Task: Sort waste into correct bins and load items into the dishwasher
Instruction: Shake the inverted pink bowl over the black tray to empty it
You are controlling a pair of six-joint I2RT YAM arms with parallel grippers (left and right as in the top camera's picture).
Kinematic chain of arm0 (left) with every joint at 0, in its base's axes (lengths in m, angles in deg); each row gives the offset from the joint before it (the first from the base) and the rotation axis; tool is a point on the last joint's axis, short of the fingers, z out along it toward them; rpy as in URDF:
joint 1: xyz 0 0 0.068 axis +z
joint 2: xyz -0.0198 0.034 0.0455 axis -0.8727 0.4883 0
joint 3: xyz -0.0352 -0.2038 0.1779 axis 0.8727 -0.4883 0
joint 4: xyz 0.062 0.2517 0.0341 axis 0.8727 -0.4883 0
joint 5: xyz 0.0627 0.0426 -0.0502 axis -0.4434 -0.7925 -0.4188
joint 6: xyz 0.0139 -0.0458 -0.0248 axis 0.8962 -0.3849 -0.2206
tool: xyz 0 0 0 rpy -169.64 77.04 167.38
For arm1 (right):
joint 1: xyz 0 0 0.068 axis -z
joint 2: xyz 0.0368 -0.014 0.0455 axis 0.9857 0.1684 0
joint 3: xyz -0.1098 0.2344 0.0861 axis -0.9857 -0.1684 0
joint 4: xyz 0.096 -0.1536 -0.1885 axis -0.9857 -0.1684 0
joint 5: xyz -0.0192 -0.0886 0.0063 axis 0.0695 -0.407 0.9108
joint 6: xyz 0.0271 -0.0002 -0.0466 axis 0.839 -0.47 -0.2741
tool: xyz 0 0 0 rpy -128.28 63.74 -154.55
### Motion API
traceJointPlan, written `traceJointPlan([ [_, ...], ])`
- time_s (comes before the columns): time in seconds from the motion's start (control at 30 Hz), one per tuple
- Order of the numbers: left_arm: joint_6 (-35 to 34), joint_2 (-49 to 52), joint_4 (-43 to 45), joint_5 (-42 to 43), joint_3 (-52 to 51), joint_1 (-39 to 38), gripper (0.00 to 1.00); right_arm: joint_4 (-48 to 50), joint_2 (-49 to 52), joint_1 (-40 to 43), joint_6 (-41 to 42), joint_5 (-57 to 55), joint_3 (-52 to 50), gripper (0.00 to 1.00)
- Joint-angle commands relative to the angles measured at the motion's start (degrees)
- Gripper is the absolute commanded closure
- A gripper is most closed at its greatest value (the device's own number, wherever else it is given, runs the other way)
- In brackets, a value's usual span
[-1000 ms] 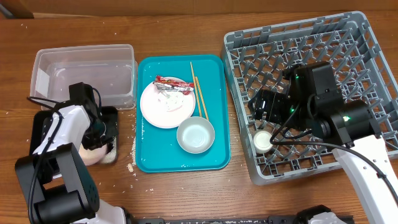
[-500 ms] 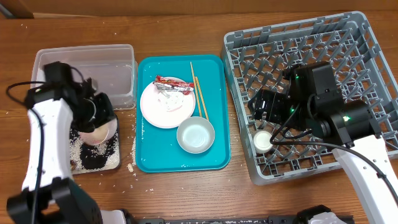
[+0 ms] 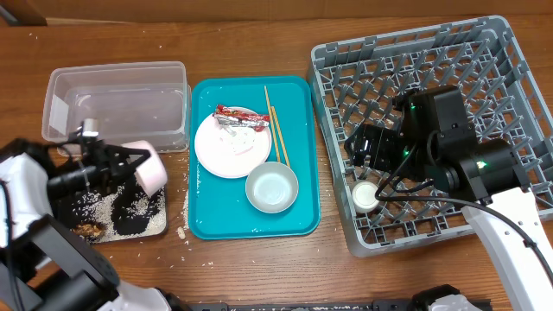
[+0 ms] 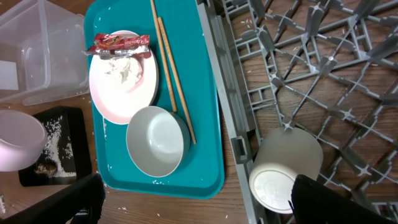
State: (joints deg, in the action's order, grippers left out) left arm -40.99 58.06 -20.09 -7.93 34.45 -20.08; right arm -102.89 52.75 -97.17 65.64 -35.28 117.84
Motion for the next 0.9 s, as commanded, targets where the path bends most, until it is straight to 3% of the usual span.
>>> traceJointPlan([
  [0.0,9.7,3.5,-1.3,10.1,-2.8,2.8,0.95,0.2,0.0,0.0,0.2,0.1,1.1,0.02],
  [0.2,20.2,8.1,-8.2,14.3,-5.2,4.7,0.92,0.0,0.0,0.0,0.2,0.1,1.1,0.02],
  [0.27,18.8,8.5,-9.7,12.4,-5.3,5.4,0.96,0.0,0.0,0.0,0.2,0.0,1.1,0.02],
  [0.33,22.1,8.5,-10.1,12.9,-5.1,6.1,0.96,0.0,0.0,0.0,0.2,0.0,1.1,0.02],
  [0.43,19.4,8.5,-11.6,11.3,-5.0,7.2,0.96,0.0,0.0,0.0,0.2,0.0,1.1,0.02],
  [0.5,23.5,8.5,-13.7,12.8,-5.0,7.5,0.96,0.0,0.0,0.0,0.2,0.0,1.1,0.02],
  [0.53,22.8,8.6,-10.1,13.4,-5.0,7.7,0.96,0.0,0.0,0.0,0.2,0.1,1.1,0.02],
  [0.6,15.7,8.6,-12.0,11.7,-5.0,7.6,0.96,0.0,0.0,0.0,0.2,0.1,1.1,0.02],
  [0.7,27.7,7.6,-16.8,13.8,-5.0,6.9,0.96,-0.3,0.0,0.0,0.2,0.0,1.1,0.02],
  [0.73,28.5,7.6,-13.6,13.9,-4.7,6.9,0.96,-0.4,0.0,0.0,0.2,0.1,1.1,0.02],
  [0.8,19.0,7.6,-13.6,12.6,-4.7,7.1,0.96,-0.5,0.0,0.0,0.2,0.1,1.1,0.02],
  [0.87,24.6,7.3,-16.3,15.6,-4.6,7.1,0.96,-0.5,0.0,0.0,0.2,0.1,1.1,0.02],
])
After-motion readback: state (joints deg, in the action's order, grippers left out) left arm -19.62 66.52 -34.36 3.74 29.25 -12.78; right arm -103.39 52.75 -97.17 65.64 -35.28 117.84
